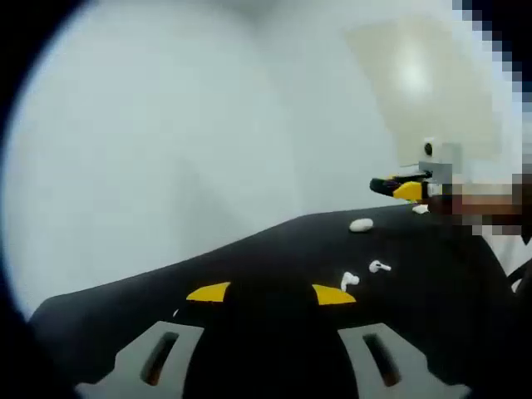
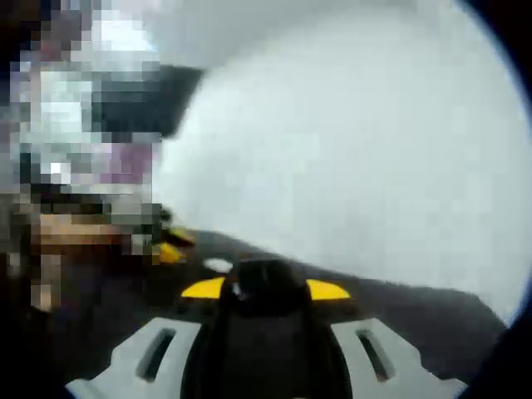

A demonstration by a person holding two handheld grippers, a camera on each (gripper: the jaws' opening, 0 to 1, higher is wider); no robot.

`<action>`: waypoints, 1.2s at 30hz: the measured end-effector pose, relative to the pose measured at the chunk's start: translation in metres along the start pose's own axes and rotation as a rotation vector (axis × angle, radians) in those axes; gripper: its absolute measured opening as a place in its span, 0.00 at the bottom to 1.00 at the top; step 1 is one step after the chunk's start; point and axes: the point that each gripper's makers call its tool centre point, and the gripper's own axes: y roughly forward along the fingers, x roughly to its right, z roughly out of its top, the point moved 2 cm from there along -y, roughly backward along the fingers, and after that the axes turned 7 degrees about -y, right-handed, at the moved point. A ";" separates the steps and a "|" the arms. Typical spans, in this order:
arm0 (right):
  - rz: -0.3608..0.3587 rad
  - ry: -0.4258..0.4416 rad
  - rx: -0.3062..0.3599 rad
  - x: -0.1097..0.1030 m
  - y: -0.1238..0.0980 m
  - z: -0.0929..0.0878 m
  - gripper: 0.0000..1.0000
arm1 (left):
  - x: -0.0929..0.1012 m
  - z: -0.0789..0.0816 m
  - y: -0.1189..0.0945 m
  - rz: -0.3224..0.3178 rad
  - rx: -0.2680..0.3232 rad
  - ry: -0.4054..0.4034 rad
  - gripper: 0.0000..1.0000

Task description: Pick up three earphones and place each one into its charging case using tactile feedback, ensure that each earphone is properly inserted and securely positioned inside the case.

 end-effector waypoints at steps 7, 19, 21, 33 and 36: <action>-0.249 0.027 -0.239 0.065 -0.038 -0.052 0.36 | -0.016 0.008 -0.009 0.056 0.049 -0.035 0.33; -0.270 0.063 -0.452 0.070 -0.038 -0.110 0.36 | -0.033 0.014 -0.017 0.117 0.095 -0.093 0.33; -0.267 0.078 -0.470 0.068 -0.038 -0.117 0.36 | -0.035 0.014 -0.018 0.127 0.098 -0.098 0.32; -0.268 0.080 -0.429 0.069 -0.042 -0.120 0.46 | -0.037 0.004 -0.015 0.150 0.054 -0.072 0.31; -0.262 0.034 -0.412 0.065 -0.040 -0.117 0.56 | -0.043 0.000 -0.015 0.172 0.040 -0.082 0.31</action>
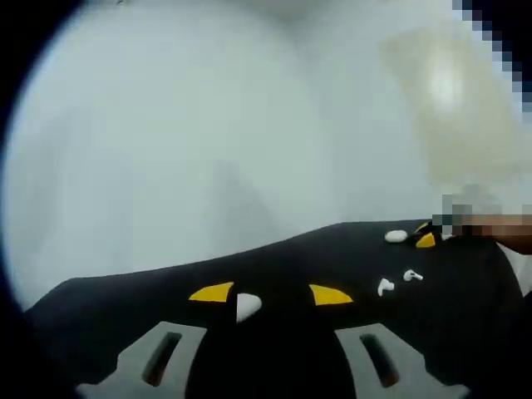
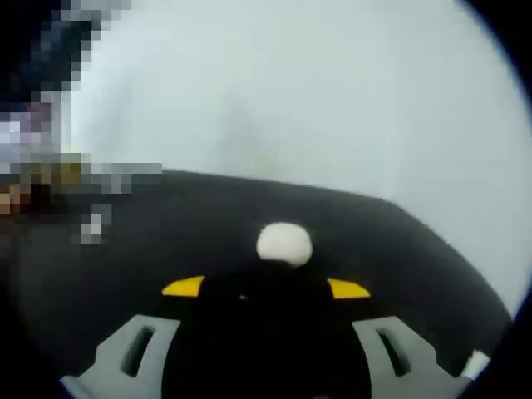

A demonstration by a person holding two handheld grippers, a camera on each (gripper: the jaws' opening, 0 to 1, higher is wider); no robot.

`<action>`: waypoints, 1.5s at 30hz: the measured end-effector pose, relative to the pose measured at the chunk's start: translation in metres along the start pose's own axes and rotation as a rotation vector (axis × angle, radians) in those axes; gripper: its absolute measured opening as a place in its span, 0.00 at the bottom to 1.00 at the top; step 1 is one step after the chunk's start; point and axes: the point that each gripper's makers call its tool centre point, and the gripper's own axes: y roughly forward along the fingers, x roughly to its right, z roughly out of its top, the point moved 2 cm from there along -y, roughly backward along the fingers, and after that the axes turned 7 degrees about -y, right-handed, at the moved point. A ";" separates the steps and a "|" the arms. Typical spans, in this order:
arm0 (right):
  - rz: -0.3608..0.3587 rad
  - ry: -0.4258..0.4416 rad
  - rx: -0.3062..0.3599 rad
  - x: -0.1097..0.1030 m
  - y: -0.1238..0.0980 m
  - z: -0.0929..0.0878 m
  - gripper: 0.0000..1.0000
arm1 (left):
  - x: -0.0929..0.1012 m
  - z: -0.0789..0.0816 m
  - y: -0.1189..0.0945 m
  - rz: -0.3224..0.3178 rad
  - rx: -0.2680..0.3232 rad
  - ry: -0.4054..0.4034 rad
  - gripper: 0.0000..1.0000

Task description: Pick up three earphones and place each one into its charging case using tactile feedback, ensure that each earphone is properly inserted and securely positioned inside the case.

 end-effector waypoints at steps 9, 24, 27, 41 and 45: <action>-0.098 -0.069 0.206 0.010 -0.020 0.034 0.56 | -0.014 -0.024 0.007 0.071 -0.090 0.000 0.31; -0.046 -0.089 0.298 -0.004 -0.025 0.050 0.49 | -0.045 -0.038 0.061 0.059 -0.317 0.092 0.42; -0.044 -0.089 0.304 -0.005 -0.026 0.050 0.48 | -0.048 -0.042 0.070 0.048 -0.321 0.064 0.45; -0.015 -0.083 0.317 -0.012 -0.026 0.053 0.46 | -0.036 -0.059 0.082 0.001 -0.373 -0.004 0.30; -0.012 -0.074 0.321 -0.011 -0.027 0.053 0.46 | -0.032 -0.058 0.078 0.005 -0.390 0.005 0.28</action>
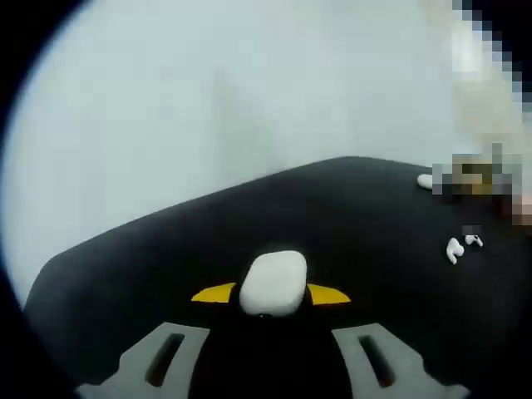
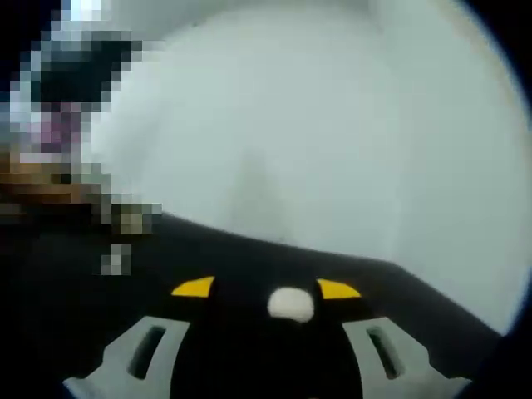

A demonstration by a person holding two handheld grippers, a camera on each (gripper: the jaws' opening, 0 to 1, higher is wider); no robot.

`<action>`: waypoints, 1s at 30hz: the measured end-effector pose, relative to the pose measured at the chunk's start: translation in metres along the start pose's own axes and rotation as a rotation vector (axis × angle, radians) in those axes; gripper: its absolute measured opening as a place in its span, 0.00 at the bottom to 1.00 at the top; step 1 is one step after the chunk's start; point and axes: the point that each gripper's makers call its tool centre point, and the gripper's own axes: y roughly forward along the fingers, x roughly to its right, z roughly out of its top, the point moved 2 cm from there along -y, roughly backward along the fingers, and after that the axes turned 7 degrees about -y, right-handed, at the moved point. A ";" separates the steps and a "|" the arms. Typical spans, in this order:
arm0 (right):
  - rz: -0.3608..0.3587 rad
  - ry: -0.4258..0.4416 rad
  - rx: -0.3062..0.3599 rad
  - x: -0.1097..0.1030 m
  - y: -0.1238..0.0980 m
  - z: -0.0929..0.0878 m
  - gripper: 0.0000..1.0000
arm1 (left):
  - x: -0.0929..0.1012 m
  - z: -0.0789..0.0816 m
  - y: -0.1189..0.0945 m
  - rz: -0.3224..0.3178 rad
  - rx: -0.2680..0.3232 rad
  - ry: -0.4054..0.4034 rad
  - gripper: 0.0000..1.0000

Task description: Pick up three earphones and place each one into its charging case using tactile feedback, ensure that each earphone is properly inserted and securely positioned inside the case.

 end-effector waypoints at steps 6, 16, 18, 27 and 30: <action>0.016 -0.017 -0.015 -0.004 0.003 -0.003 0.46 | 0.010 -0.004 -0.010 0.003 -0.025 0.010 0.27; 0.018 -0.035 -0.022 -0.002 0.005 -0.004 0.46 | 0.045 -0.009 -0.051 0.025 -0.002 0.309 0.27; 0.015 -0.039 -0.028 -0.001 0.006 -0.006 0.46 | 0.058 -0.010 -0.060 0.011 0.019 0.356 0.27; 0.016 -0.063 -0.052 -0.001 0.008 -0.011 0.46 | 0.126 -0.015 -0.089 -0.152 0.122 0.327 0.10; 0.014 -0.069 -0.058 -0.001 0.009 -0.012 0.46 | 0.139 -0.022 -0.096 -0.190 0.107 0.319 0.00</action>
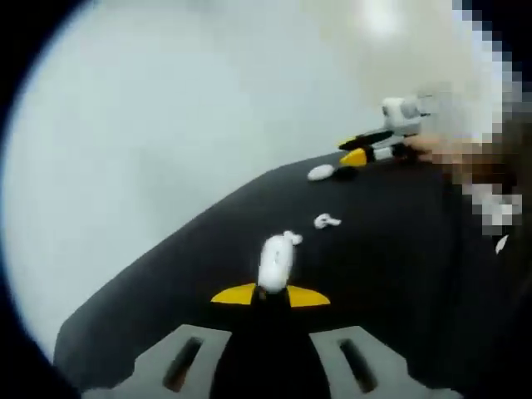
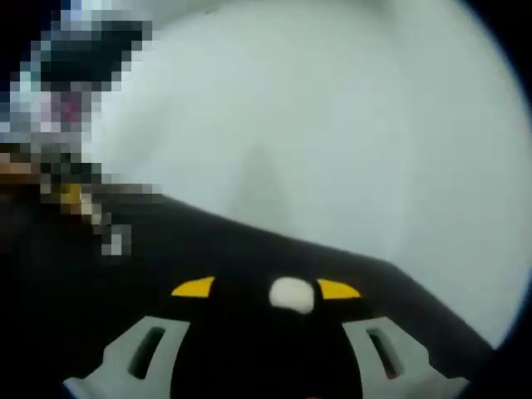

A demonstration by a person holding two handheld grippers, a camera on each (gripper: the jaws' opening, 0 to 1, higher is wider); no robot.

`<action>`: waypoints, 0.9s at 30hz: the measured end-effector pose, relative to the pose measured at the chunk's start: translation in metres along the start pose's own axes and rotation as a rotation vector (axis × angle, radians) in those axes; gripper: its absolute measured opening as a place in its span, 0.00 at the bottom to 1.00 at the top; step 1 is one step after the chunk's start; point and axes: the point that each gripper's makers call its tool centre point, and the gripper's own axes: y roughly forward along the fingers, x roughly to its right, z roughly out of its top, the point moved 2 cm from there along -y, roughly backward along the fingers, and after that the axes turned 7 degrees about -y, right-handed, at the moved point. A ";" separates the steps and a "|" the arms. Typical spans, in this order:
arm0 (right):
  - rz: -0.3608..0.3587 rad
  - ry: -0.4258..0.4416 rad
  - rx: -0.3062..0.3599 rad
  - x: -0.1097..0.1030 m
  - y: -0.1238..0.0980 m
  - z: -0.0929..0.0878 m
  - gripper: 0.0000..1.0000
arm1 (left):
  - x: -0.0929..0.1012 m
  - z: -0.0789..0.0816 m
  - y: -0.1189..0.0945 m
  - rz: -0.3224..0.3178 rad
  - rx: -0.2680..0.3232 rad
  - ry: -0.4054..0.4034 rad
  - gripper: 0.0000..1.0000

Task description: Pick up three earphones and place each one into its charging case using tactile feedback, ensure that each earphone is properly inserted and securely positioned inside the case.

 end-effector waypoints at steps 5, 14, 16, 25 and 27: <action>-0.006 -0.006 -0.011 0.001 -0.001 -0.002 0.46 | 0.011 0.002 -0.006 -0.059 -0.001 -0.003 0.10; -0.003 -0.036 -0.029 -0.002 -0.001 -0.005 0.46 | 0.037 0.024 0.018 -0.198 0.044 -0.315 0.67; -0.005 -0.036 -0.029 -0.001 -0.002 -0.005 0.46 | 0.037 0.019 0.027 -0.141 -0.007 -0.327 0.59; -0.002 -0.044 -0.033 -0.002 -0.003 -0.005 0.46 | 0.047 0.002 0.040 -0.051 -0.131 -0.269 0.29; 0.000 -0.044 -0.033 -0.002 -0.003 -0.005 0.46 | 0.050 0.002 0.036 -0.066 -0.127 -0.254 0.29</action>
